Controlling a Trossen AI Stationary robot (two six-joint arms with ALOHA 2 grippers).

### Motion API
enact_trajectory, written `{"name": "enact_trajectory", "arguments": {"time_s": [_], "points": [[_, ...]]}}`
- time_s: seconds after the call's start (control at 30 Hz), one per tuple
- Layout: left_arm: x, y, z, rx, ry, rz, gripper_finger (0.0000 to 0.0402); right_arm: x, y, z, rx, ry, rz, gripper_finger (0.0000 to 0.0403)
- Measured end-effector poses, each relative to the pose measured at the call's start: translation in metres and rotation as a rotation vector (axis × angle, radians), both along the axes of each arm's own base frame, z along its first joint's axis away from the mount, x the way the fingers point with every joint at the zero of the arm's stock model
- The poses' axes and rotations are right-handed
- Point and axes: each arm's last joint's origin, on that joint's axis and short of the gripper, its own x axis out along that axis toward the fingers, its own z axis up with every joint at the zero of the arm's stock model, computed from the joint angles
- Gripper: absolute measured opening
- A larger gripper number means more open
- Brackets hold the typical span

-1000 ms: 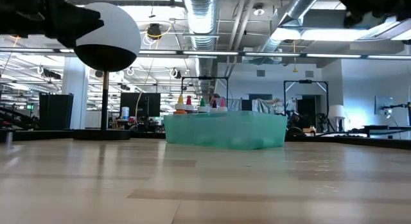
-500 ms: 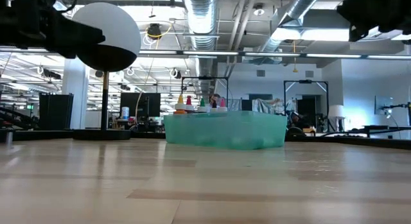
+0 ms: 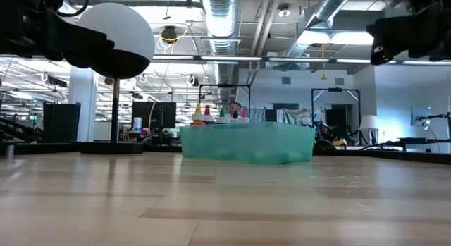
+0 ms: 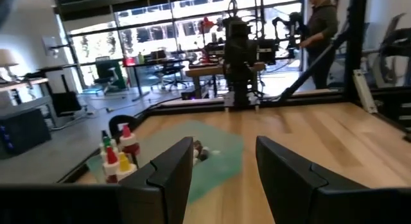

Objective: Pick & Place food coloring
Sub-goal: Return to Home Position

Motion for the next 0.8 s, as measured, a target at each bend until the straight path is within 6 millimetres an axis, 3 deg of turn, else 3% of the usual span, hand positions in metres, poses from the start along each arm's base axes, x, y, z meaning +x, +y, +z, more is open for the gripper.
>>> {"name": "enact_trajectory", "arguments": {"time_s": [0.43,0.8], "points": [[0.003,0.022,-0.004,0.049,0.038,-0.025,0.0165,-0.001,-0.012,-0.005,0.026,0.039,-0.029,0.0070],[0.003,0.021,-0.005,0.040,0.051,-0.070,0.0165,0.001,-0.012,-0.013,0.021,0.053,-0.038,0.0070]]}}
